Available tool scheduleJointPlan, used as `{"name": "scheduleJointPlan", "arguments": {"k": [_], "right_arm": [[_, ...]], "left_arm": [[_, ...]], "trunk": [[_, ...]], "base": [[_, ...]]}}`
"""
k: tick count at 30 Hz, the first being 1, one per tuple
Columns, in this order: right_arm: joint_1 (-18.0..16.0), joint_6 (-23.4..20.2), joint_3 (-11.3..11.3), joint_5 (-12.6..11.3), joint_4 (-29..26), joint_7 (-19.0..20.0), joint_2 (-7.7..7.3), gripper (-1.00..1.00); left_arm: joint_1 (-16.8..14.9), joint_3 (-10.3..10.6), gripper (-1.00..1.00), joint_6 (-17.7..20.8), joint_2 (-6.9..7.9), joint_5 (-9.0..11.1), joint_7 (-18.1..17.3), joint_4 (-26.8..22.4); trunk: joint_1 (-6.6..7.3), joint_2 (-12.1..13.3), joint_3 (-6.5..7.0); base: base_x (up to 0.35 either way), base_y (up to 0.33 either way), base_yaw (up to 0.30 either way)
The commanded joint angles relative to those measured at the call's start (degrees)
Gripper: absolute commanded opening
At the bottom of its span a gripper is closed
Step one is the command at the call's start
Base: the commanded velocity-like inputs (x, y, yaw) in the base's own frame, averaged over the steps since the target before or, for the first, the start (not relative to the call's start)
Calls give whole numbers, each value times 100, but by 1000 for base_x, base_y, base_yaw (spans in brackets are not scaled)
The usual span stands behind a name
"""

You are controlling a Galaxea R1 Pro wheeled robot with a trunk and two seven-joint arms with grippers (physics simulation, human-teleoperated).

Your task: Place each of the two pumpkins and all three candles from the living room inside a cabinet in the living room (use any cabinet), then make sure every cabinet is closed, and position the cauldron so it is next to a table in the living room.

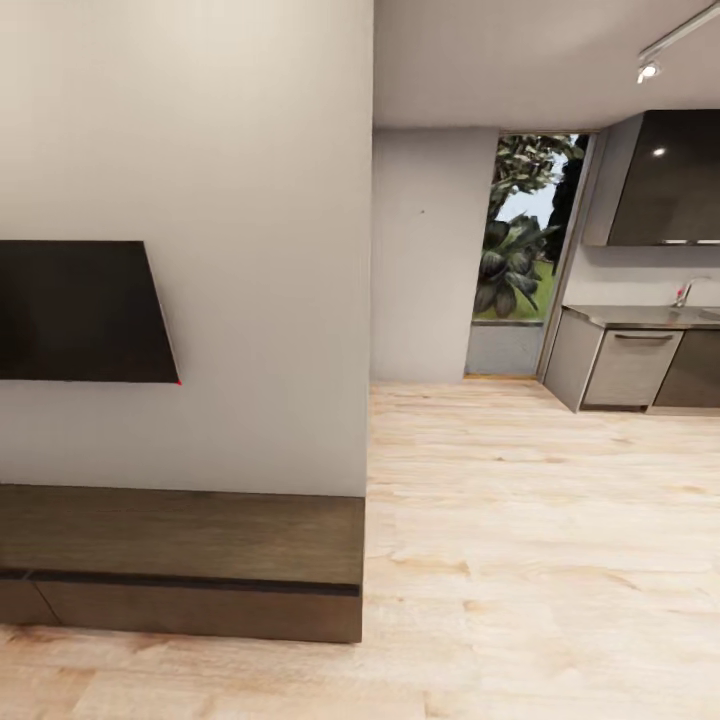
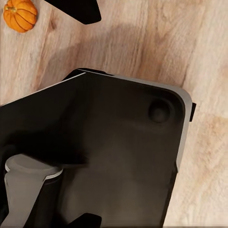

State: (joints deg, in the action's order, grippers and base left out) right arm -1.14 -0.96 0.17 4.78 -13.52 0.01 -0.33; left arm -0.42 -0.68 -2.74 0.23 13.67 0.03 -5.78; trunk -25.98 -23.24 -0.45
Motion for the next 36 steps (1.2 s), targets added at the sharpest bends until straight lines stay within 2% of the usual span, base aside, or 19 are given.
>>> {"name": "scheduleJointPlan", "arguments": {"k": [1, 8, 16, 19, 22, 24, 33, 36], "right_arm": [[-1, -10, 0, 49, -12, 6, -2, 100], [-1, -6, 0, 50, -30, 18, -10, 100], [-1, 2, 0, 49, -201, 88, -15, 100], [-1, 1, -4, 46, -263, 113, -18, 100], [-1, 0, -7, 43, -300, 123, -19, 100], [-2, 9, -11, 39, -402, 125, -22, 100], [-9, -34, -21, 17, -978, 132, -95, 100], [-9, -82, -24, 13, -1088, 122, -107, 100]], "left_arm": [[-2, -3, 100, 5, -8, 25, -32, -9], [-2, -16, 100, 11, -17, 69, -57, -175], [-2, -12, 100, 51, -12, 374, -65, -491], [-4, -12, 100, 249, -8, 412, -70, -622], [-11, -12, 100, 648, -4, 430, -72, -819], [-20, -11, 100, 1129, 1, 442, -67, -1121], [-34, -11, 100, 1460, -3, 468, -72, -1474], [-41, -11, 100, 1491, 0, 567, -81, -1515]], "trunk": [[-25, -48, -23], [-178, -328, -149], [-354, -649, -293], [-420, -770, -347], [-486, -890, -401], [-530, -970, -436], [-727, -1331, -598], [-793, -1451, -652]], "base": [[0, 0, 0], [0, 0, 0], [0, 0, 0], [0, 0, 0], [0, 0, 0], [0, 0, 0], [0, 0, 0], [0, 0, 0]]}}
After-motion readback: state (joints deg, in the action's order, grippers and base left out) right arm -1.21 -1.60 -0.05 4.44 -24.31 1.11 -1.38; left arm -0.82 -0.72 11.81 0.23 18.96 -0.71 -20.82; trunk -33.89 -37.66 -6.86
